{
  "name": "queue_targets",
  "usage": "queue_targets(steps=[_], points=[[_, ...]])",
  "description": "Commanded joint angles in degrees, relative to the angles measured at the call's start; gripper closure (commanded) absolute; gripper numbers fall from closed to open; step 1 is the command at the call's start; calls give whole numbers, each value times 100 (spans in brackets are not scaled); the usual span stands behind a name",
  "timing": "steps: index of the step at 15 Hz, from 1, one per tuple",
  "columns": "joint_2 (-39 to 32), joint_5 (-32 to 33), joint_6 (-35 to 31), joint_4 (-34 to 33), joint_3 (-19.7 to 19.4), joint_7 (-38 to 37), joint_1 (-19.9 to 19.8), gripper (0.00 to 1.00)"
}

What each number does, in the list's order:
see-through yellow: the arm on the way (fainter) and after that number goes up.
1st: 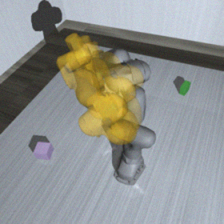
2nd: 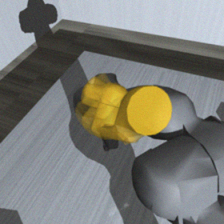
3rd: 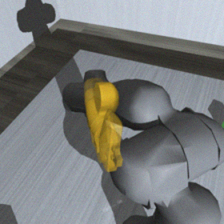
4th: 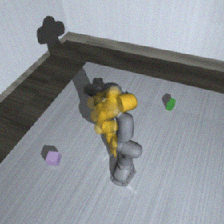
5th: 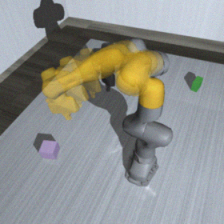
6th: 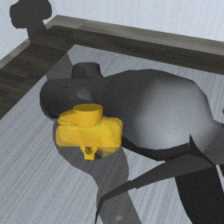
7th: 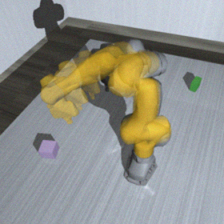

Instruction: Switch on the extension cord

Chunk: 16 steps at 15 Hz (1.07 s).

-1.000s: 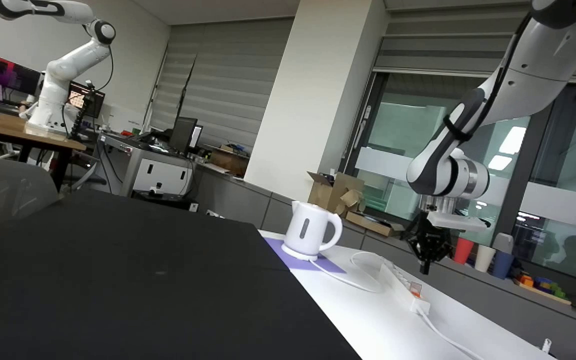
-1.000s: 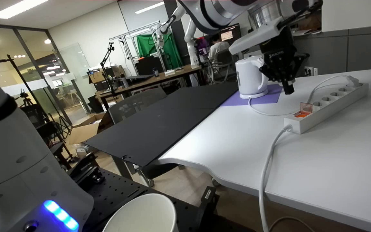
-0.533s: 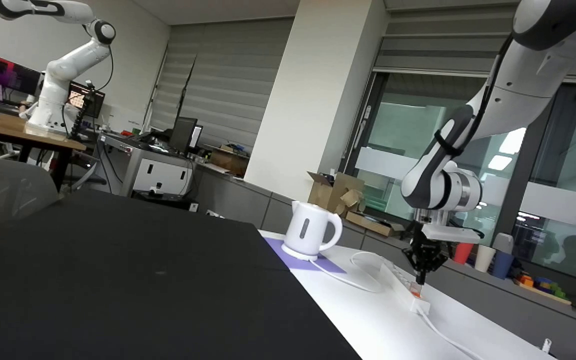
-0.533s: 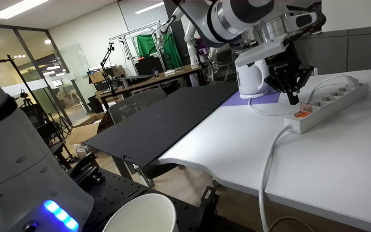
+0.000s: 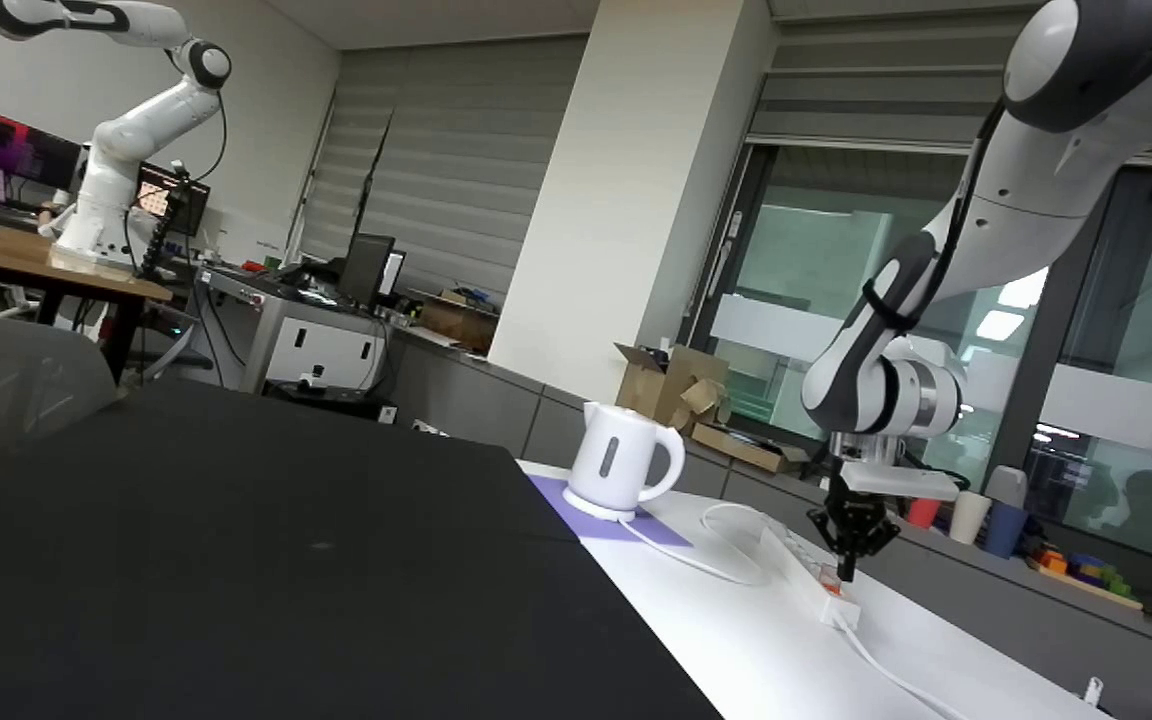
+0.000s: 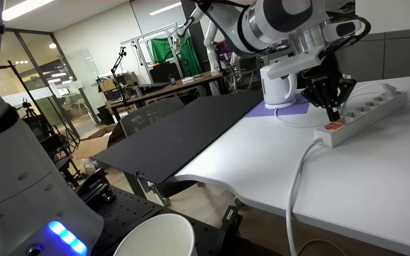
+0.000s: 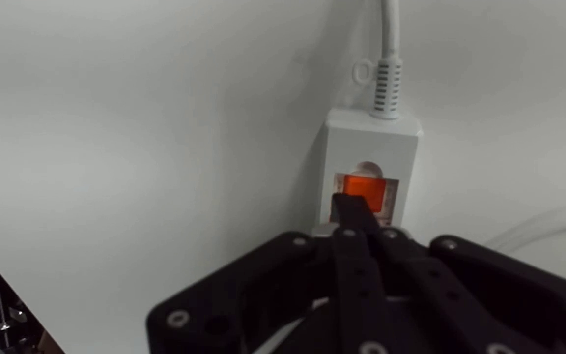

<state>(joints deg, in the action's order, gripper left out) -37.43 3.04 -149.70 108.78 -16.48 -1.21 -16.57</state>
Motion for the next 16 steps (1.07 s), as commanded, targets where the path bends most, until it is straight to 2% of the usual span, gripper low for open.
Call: queue_targets(steps=[1,7,16], points=[[-146,-68,286,-277,-95,-405,41,100],[-248,-104,787,-498,-140,-602,14,100],[-350,-408,792,-619,13,-510,-148,100]])
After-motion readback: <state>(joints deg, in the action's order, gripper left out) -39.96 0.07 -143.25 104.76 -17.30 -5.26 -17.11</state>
